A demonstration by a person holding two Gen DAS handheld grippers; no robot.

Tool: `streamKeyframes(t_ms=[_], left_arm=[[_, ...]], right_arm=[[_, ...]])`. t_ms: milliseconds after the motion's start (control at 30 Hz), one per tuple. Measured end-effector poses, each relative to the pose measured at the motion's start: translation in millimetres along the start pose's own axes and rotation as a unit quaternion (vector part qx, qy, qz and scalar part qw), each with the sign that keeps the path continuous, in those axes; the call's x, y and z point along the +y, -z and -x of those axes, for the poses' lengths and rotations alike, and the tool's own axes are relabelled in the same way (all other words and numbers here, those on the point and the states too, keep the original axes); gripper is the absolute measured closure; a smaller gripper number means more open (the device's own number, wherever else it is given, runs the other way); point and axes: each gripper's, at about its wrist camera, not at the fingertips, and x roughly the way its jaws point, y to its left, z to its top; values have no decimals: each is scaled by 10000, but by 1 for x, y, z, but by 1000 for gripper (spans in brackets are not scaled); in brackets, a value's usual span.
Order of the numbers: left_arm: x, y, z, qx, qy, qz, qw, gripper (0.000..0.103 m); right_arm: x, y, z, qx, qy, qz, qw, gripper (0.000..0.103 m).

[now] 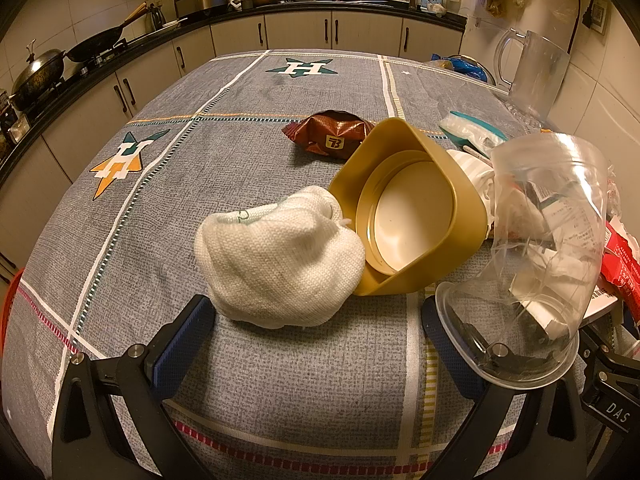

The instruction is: Collect trash

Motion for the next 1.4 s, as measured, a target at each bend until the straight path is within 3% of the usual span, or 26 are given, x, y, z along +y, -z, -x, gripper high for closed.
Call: streamKeyframes(t_ms=[567,800,867,1000,1233,1400], left_arm=[[0,1,1,-3,-56,59,10000,0],[2,10,12,164,287,-307,9990,0],[10,18,32,42,391,-368,9985,0],[25,34,82,-495,174,-571,9970,0],[78,64,142,-959,-16,-15,9954,0],[99,77,162,-1190,-172,140,9926,0]], right_arm=[[0,1,0,11,44,-63,10000,0],[6,5,8,111,-51,77,9999,0],[1,13,11,158,-88,78,9998,0],[-5,30,31,175,-222,-113,9995,2],[-8,59,84,-421,-489,-633,9959,2],[2,71,116,-843,-633,-668,9922,2]])
